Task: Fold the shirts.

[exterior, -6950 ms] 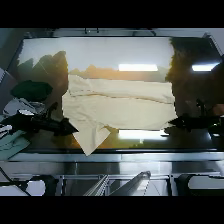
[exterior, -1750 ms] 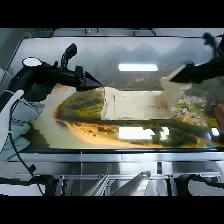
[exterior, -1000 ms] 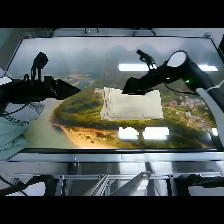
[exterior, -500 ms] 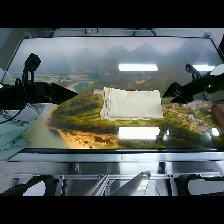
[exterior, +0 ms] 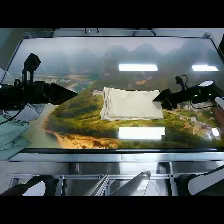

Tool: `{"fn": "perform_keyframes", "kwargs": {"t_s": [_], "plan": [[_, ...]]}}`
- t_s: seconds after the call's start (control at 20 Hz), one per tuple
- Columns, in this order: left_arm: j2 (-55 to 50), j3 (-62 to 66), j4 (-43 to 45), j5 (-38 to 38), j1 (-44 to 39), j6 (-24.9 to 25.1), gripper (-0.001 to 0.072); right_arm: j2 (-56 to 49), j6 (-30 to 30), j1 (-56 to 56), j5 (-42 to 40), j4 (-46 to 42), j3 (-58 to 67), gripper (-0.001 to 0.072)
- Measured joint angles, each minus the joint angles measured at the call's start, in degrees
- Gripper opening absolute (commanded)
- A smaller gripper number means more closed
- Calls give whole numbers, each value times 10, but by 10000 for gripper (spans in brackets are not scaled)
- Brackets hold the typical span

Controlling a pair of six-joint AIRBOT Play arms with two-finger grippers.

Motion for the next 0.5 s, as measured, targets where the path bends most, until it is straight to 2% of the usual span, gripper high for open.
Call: {"fn": "perform_keyframes", "kwargs": {"t_s": [0.05,0.1,0.15,0.35,0.5], "plan": [[0,0,0,0,0,-2,23,-5,-9,11,-2,14,0,401],[0,0,0,0,0,-3,23,-10,-15,22,-9,18,-1,135],[0,0,0,0,0,-3,23,-13,-20,31,-9,25,-1,19],[0,0,0,0,0,-4,23,-2,-37,53,8,65,3,18],[0,0,0,-2,0,-4,23,45,-30,37,25,81,27,18]]}}
